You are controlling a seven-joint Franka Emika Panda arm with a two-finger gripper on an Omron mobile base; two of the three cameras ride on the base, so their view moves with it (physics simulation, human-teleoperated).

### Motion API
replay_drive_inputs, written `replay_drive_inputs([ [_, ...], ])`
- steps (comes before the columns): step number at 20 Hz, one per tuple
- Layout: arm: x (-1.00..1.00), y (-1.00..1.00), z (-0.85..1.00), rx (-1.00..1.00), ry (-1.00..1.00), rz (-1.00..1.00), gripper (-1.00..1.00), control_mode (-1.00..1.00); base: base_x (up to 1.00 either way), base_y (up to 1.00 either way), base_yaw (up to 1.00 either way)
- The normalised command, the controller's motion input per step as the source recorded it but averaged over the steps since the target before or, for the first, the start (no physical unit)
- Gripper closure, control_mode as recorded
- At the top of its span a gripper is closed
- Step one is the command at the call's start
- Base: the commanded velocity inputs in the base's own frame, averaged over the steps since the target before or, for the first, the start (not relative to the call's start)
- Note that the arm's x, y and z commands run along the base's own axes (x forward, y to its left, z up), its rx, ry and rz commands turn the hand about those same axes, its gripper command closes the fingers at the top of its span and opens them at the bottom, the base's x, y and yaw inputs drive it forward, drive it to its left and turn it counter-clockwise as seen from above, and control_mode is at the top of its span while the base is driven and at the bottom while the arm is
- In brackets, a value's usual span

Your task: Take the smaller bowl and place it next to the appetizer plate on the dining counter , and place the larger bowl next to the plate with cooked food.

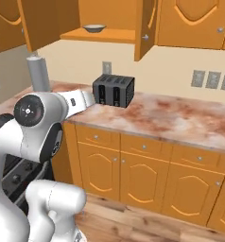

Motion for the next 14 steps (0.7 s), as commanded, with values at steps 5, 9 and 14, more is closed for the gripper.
replay_drive_inputs([
  [5, 0.00, 0.00, 0.00, 0.00, 0.00, 0.00, -1.00, 1.00, 1.00, 0.54, 0.02],
  [9, 0.00, 0.00, 0.00, 0.00, 0.00, 0.00, -1.00, 1.00, 1.00, 0.28, 0.00],
  [14, 0.00, 0.00, 0.00, 0.00, 0.00, 0.00, -1.00, 1.00, 1.00, 0.01, -0.05],
])
